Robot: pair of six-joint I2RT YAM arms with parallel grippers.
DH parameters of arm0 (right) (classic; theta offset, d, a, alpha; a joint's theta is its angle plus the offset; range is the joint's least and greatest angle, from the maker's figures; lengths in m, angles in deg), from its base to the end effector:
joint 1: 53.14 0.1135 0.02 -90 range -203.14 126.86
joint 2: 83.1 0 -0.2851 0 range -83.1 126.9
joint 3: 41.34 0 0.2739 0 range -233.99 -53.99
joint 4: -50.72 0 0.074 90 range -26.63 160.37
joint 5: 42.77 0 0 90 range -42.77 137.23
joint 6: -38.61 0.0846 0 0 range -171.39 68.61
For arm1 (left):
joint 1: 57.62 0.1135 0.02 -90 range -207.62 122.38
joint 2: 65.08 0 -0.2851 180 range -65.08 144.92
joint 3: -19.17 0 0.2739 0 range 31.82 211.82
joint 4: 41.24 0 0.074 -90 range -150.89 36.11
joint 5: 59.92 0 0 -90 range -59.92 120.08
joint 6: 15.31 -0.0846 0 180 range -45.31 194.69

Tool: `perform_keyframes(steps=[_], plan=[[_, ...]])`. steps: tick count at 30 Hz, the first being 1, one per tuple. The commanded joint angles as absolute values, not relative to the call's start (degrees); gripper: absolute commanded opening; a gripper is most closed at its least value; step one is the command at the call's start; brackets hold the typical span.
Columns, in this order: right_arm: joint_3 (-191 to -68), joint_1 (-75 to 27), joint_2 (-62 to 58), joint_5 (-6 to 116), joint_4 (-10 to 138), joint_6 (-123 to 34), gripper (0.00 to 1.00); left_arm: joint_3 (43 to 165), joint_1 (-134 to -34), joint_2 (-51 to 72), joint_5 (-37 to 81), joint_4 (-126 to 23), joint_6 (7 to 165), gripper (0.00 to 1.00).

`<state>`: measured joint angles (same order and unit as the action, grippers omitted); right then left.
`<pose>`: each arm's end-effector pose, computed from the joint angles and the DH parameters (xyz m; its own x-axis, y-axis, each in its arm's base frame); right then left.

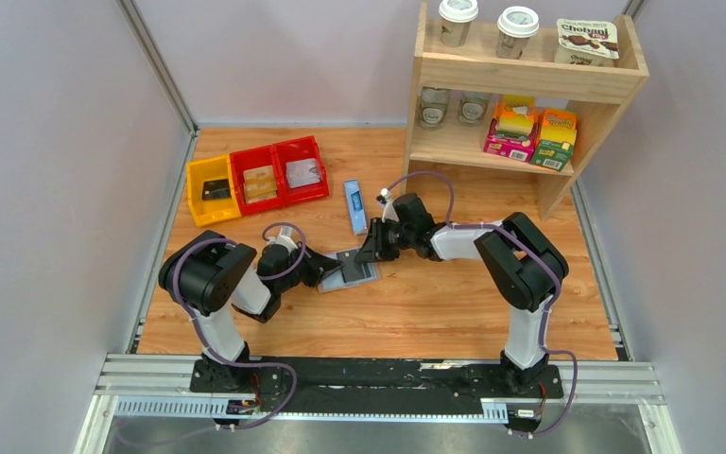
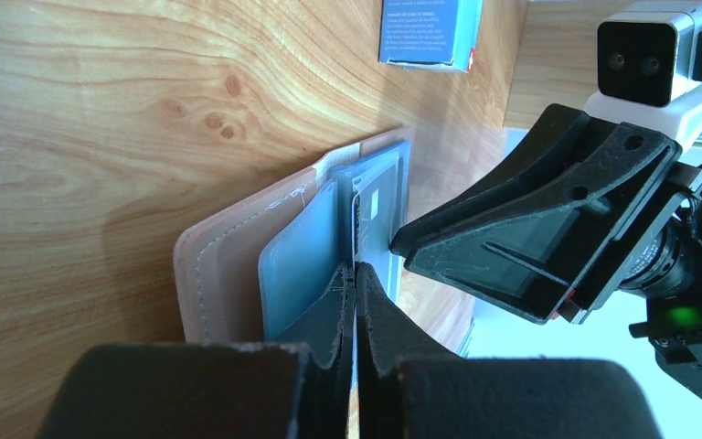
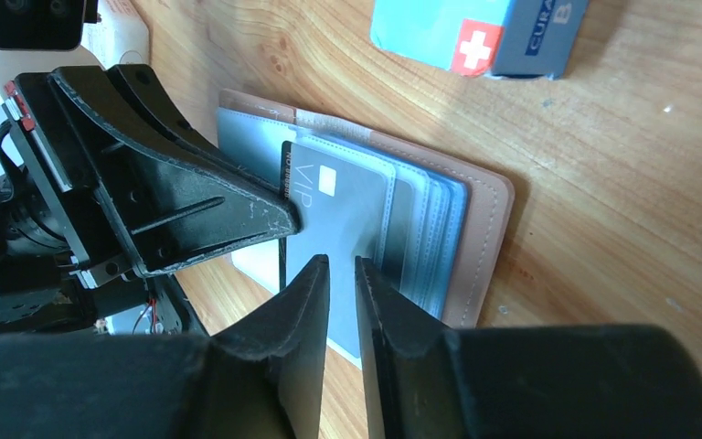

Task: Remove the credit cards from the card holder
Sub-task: Remove the credit card from the card holder.

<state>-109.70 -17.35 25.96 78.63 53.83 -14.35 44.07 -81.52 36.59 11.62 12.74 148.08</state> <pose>0.3200 0.2850 0.1031 -0.9326 -0.0385 -0.3588 -0.3036 0.6210 0.7226 0.2475 -0.1390 0.0663 -0.7252 -0.6728 -0.1460 -0.1532 0.3645 -0.9185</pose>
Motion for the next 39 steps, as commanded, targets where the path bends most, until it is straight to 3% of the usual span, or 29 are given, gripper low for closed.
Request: perform_keyframes(steps=[1,10,27,31,39], plan=[[-108.40,-18.24,27.47,78.26,52.20,-13.59,0.22,43.60,-81.43,36.79,12.85,12.38,147.38,0.01],[-105.59,-18.60,27.38,76.15,53.61,-15.00,0.14,43.86,-81.43,34.24,13.38,8.86,146.67,0.09],[-105.23,-19.39,27.91,75.44,55.99,-16.93,0.10,44.91,-81.43,30.02,11.98,4.73,144.57,0.16],[-105.41,-19.65,28.08,75.79,55.99,-17.20,0.10,46.23,-81.43,30.72,10.13,5.08,144.12,0.15],[-105.15,-20.18,28.17,76.06,55.81,-17.29,0.10,44.21,-81.43,29.06,10.65,5.01,143.86,0.00]])
